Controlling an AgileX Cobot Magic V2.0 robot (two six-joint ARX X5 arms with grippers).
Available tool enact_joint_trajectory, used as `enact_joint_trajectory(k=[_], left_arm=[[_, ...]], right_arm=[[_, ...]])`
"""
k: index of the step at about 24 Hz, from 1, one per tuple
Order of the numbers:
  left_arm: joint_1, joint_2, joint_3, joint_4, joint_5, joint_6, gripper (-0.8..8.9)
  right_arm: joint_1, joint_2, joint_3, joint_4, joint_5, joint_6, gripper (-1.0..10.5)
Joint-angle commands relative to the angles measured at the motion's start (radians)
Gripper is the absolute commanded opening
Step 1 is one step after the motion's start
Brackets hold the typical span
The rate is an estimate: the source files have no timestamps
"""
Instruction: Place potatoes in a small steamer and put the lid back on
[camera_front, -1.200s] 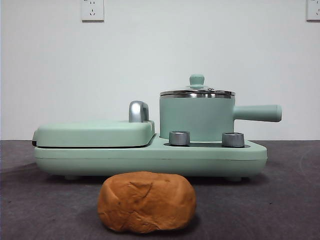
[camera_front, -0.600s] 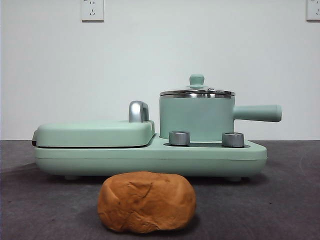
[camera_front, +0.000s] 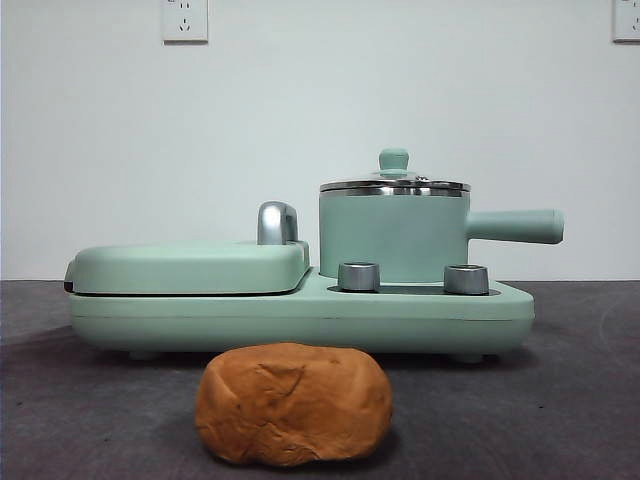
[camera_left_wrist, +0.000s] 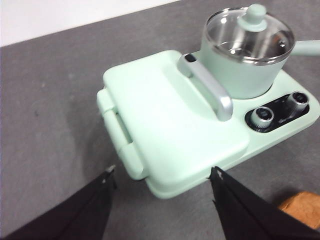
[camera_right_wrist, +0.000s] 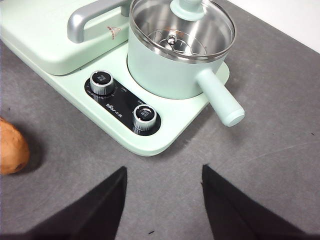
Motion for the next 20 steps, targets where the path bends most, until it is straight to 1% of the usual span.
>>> enact_joint_trajectory(k=[1, 4, 6, 14, 17, 20], left_arm=[[-0.022, 0.03, 0.026, 0.05, 0.021, 0.013, 3.12], [-0.061, 0.077, 0.026, 0.151, 0.084, 0.013, 3.11], [-0.09, 0.116, 0.026, 0.234, 0.124, -0.002, 3.11], [-0.2, 0.343, 0.026, 0.569, 0.125, -0.089, 3.11], [-0.236, 0.443, 0.027, 0.706, 0.121, -0.096, 3.11], [-0.274, 0.543, 0.028, 0.836, 0.095, -0.098, 3.11]], right_arm=[[0.005, 0.006, 0.017, 0.006, 0.003, 0.034, 2.4], [0.005, 0.007, 0.017, 0.006, 0.003, 0.043, 2.4], [0.005, 0.008, 0.017, 0.007, 0.003, 0.047, 2.4], [0.005, 0.008, 0.017, 0.008, 0.004, 0.064, 2.4], [0.005, 0.008, 0.017, 0.008, 0.004, 0.065, 2.4], [0.005, 0.008, 0.017, 0.008, 0.004, 0.066, 2.4]])
